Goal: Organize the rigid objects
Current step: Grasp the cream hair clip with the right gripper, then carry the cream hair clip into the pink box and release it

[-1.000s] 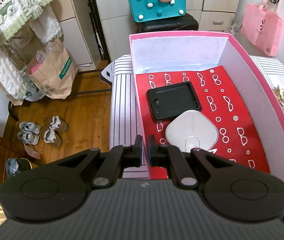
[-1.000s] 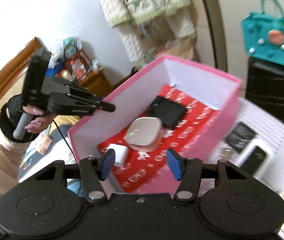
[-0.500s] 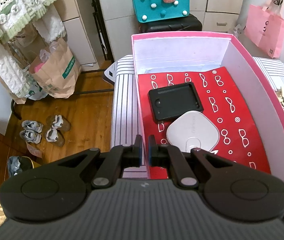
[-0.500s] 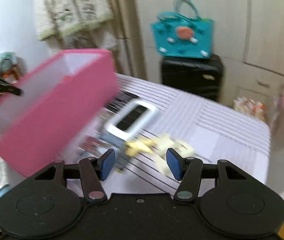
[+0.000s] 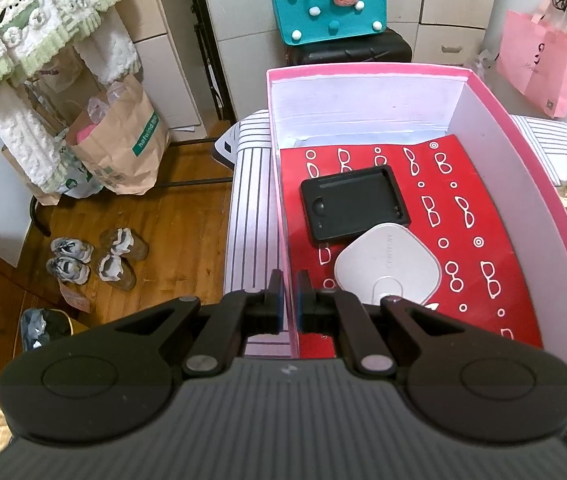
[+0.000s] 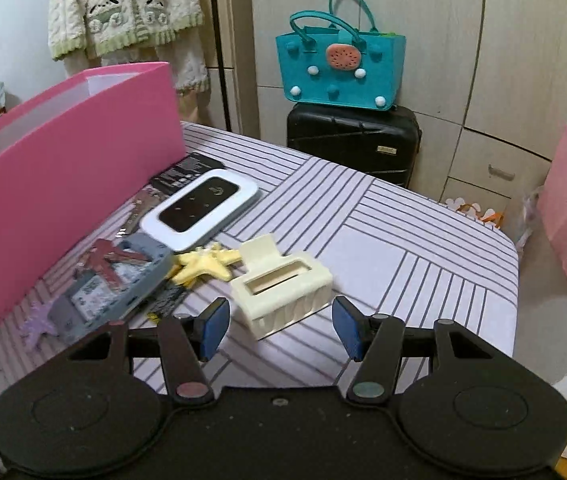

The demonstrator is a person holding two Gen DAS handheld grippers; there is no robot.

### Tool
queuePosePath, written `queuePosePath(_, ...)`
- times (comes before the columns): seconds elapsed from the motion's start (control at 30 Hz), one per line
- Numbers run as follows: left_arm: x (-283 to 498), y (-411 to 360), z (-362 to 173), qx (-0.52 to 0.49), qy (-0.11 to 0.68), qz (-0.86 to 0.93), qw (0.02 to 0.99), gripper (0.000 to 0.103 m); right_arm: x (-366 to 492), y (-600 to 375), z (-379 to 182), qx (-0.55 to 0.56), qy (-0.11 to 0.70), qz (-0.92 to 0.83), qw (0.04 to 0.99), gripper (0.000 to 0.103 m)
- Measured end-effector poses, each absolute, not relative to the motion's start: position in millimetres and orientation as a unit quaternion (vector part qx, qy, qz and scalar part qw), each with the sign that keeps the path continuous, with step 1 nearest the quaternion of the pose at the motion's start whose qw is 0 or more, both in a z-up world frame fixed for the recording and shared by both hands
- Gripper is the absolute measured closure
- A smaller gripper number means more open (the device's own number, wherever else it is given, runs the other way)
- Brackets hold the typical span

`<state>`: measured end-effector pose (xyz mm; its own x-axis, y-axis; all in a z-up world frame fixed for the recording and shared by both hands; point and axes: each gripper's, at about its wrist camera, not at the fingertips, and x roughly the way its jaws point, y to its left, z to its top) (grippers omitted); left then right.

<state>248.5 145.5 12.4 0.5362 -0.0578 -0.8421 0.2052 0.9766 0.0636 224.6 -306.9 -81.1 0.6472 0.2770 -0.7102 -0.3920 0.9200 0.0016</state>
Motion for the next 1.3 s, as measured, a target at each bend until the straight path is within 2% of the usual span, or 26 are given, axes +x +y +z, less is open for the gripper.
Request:
queuePosePath(0.33,249.7,145.8,12.6,0.077,0.477,-0.076,0.872,0.098,232.4,-300.8,-85.2,-0.111,0.357,0.201,0.906,0.038)
queuePosePath(0.5,249.5,142.4,11.3,0.096,0.476,-0.078,0.871,0.098,233.9,-296.4,-80.6,-0.124,0.355,0.192,0.906,0.046)
queuePosePath(0.67,247.3,136.3,10.6,0.121,0.468,-0.076,0.872,0.099,233.7,-295.5,-68.0,-0.107,0.359,0.18,0.91,0.046)
queuePosePath(0.93,245.5,134.2,13.0,0.136,0.463,-0.079,0.872,0.099,222.7,-275.3,-24.3,-0.091,0.33,0.2,0.918,0.046)
queuePosePath(1.3,242.8,133.5,12.6,0.14,0.456,-0.08,0.875,0.099,214.8,-204.1,33.3,-0.061,0.277,0.336,0.898,0.046)
